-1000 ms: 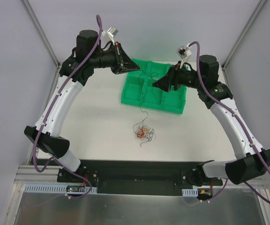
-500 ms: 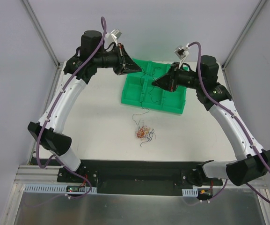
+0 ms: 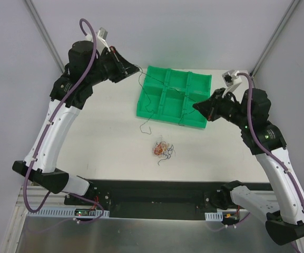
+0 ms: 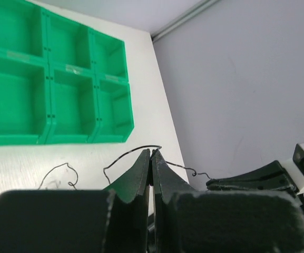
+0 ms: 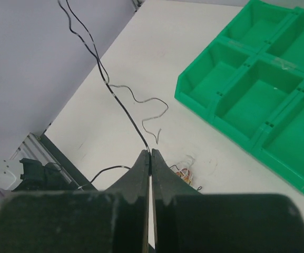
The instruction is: Untangle the cables
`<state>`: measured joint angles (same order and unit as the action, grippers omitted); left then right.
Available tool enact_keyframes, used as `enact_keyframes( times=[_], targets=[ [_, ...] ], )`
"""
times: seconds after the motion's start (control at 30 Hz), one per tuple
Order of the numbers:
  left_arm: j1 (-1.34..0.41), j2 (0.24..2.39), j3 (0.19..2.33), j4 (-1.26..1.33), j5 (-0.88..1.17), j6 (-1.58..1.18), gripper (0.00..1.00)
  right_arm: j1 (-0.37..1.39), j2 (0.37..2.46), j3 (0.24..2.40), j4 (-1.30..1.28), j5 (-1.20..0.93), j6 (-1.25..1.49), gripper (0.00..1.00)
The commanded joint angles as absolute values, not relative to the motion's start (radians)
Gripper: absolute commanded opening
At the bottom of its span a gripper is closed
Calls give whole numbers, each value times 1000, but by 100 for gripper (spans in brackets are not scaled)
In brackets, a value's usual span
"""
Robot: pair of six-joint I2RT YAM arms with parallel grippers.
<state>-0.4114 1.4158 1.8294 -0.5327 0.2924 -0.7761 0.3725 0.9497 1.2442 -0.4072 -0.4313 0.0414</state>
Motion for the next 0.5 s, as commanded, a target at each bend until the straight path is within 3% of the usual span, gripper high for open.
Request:
enact_keyframes(
  times=[0.0,0.2,0.47],
  targets=[
    [-400,1439,1894,-500,181,-724,0,367,928,1210,-476,-344,44,0],
    [-400,1453,1922,-500,198,-716,0,368,920,1195,-512,-360,17,0],
    [-393,1474,2028,-496,239,-654,0,367,910,1157,-584,-219,-49,0]
  ],
)
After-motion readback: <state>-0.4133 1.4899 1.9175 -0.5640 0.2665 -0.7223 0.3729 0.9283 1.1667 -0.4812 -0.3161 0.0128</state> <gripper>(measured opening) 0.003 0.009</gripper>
